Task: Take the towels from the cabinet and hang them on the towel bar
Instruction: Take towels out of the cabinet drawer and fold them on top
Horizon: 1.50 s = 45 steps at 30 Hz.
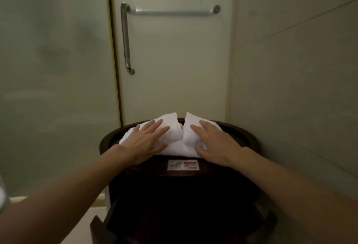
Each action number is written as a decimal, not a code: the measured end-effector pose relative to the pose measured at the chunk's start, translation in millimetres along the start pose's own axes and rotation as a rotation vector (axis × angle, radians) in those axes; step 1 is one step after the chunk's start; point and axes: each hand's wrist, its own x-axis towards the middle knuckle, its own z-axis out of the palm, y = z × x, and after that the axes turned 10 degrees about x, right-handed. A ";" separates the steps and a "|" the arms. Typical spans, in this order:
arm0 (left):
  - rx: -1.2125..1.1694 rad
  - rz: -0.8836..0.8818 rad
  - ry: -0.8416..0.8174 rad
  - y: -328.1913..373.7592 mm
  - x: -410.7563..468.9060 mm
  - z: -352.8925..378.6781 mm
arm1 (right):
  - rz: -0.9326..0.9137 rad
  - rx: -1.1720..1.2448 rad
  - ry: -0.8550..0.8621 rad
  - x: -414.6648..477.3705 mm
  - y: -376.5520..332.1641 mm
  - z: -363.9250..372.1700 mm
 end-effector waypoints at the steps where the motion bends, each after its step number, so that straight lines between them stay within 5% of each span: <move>1: 0.003 0.005 -0.003 2.0 -4.1 -3.8 | 0.000 0.007 -0.014 -4.5 -2.8 -0.6; 20: -0.106 0.126 -0.162 87.1 -125.3 -18.4 | -0.045 0.099 -0.074 -126.9 -54.9 26.1; 45: -0.085 -0.040 0.014 108.1 -143.5 6.9 | -0.062 0.005 0.008 -135.3 -58.5 53.0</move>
